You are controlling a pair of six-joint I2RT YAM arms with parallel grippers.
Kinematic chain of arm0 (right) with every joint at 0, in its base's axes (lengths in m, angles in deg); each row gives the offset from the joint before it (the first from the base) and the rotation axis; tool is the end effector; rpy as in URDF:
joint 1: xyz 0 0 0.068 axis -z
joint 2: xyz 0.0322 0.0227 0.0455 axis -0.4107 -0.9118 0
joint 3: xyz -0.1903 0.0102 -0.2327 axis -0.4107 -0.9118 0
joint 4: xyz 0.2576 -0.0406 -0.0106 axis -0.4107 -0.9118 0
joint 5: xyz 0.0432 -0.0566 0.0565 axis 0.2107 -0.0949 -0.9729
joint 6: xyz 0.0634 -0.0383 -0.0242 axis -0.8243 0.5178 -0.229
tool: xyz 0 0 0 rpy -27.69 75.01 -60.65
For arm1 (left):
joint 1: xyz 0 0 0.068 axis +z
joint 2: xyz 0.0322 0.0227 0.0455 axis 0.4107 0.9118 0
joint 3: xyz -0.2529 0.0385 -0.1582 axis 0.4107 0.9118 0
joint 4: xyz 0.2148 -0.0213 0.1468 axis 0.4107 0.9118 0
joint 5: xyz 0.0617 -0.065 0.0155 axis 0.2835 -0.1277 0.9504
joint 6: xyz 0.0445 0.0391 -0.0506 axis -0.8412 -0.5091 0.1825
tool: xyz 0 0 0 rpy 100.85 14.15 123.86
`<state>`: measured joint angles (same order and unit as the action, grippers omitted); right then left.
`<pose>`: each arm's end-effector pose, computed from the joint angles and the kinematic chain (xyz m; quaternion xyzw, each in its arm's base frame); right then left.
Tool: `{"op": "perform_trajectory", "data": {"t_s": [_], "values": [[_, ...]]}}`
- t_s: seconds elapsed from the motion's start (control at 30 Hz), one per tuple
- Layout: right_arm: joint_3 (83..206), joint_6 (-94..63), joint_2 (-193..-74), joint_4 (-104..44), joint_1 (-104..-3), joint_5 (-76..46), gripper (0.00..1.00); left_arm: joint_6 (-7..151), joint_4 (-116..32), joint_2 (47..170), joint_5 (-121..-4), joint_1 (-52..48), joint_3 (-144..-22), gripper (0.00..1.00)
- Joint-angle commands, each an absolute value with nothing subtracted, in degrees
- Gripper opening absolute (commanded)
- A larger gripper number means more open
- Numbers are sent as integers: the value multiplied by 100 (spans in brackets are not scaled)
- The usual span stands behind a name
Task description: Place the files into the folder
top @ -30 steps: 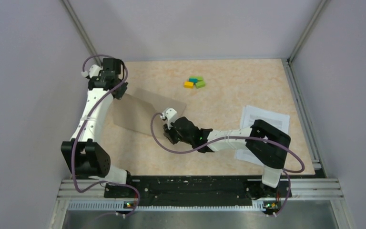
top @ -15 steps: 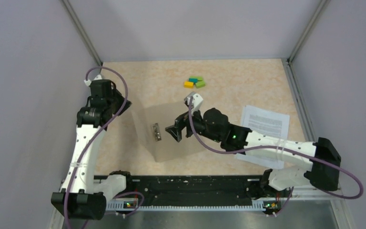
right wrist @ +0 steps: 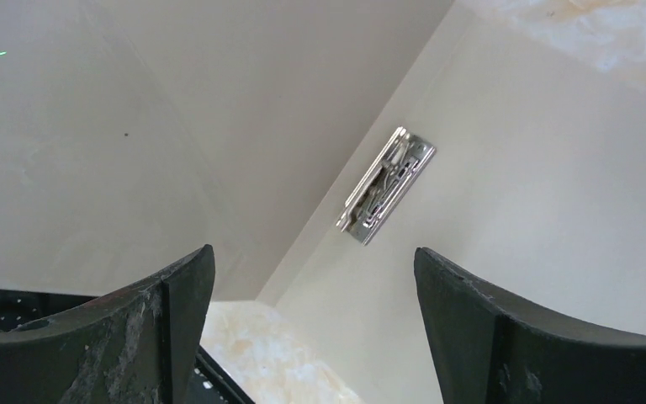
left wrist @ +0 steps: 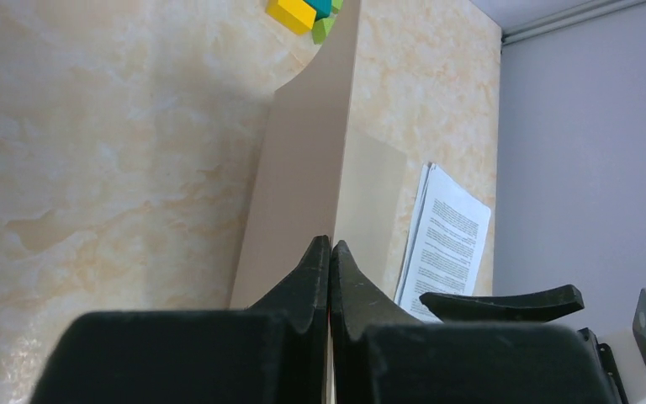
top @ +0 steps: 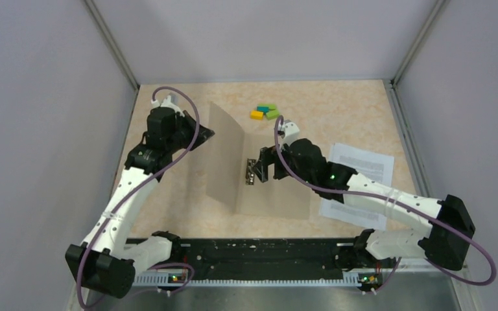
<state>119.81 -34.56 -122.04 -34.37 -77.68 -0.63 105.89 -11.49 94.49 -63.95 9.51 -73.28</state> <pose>0.1833 0.2334 0.3119 -0.1673 0.8172 0.3100 0.4562 0.2379 -0.0743 0.3692 -0.1806 0.8351 -0.3206 0.4090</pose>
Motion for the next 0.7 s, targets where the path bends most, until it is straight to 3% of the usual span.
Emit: {"op": "perform_trajectory", "data": {"t_s": [0.0,0.4,0.43,0.6,0.67], "values": [[11953,-3641,-12260,-3565,-7664,17,87,10522,-2373,9384,-6719,1167,-6998,0],[12225,-3734,-13384,-3581,-7555,138,87,9878,-2187,9798,-7301,2108,-6427,4],[12266,-3750,-13483,-3573,-7554,118,87,9817,-2026,9809,-7220,2161,-6446,7],[12461,-3815,-14071,-3523,-7558,136,87,9403,-1167,9991,-6408,2231,-6769,46],[12562,-3815,-14371,-3526,-7554,165,87,9276,-895,10120,-6089,2232,-6893,49]]}}
